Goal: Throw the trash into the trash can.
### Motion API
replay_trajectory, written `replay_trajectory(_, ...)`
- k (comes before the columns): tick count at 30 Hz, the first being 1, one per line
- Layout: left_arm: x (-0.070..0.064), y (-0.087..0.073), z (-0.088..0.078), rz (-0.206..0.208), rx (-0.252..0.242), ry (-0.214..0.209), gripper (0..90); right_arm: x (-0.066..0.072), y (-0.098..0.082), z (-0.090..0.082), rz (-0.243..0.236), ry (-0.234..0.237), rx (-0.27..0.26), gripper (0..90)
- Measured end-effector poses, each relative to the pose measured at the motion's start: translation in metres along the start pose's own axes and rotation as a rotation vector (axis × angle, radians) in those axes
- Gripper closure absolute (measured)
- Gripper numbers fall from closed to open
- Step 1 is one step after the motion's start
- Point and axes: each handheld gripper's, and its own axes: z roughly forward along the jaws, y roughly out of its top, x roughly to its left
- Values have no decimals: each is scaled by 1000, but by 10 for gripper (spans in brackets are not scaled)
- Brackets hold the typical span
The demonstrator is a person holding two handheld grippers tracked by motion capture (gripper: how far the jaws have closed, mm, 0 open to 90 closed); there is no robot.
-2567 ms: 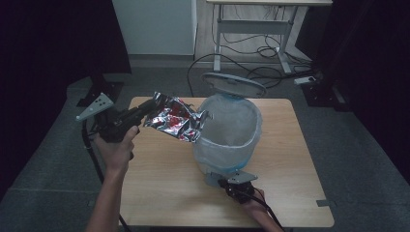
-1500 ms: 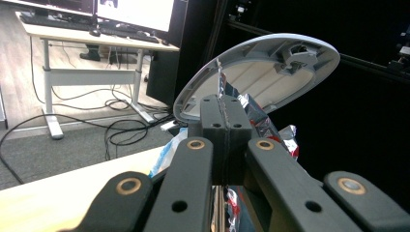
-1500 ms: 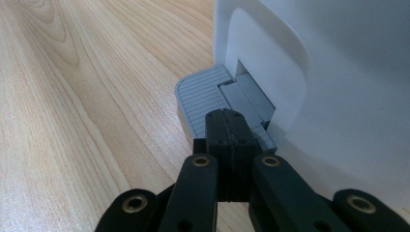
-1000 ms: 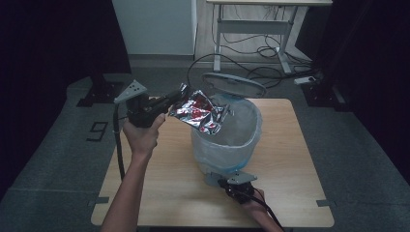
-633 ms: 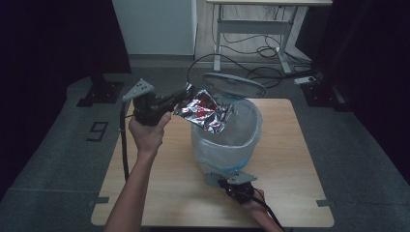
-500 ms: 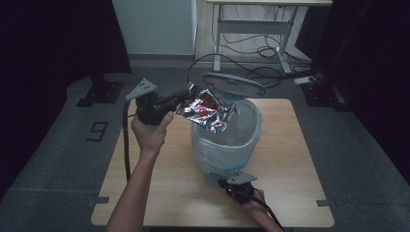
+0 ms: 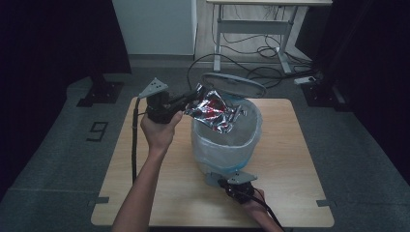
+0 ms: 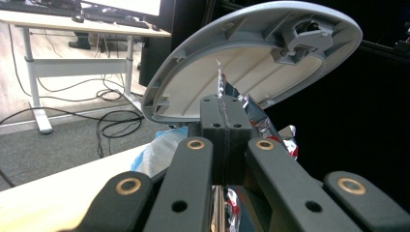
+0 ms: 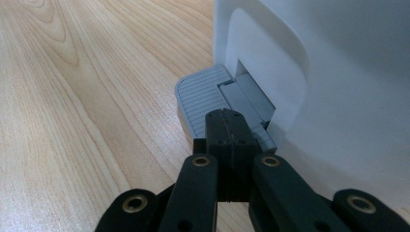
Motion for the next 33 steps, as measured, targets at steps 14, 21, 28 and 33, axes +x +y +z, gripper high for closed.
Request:
replay_trajectory(14, -11, -5, 23, 14, 33, -21, 900, 0, 0, 0, 1, 1, 0, 900)
replay_trajectory(21, -13, -9, 37, 24, 92, 16, 637, 0, 0, 0, 1, 1, 0, 900)
replay_trajectory(28, -13, -8, 27, 39, 81, 33, 505, 0, 0, 0, 2, 1, 1, 900)
replay_trajectory(33, -12, -9, 21, 52, 99, 45, 461, 0, 0, 0, 0, 0, 1, 900)
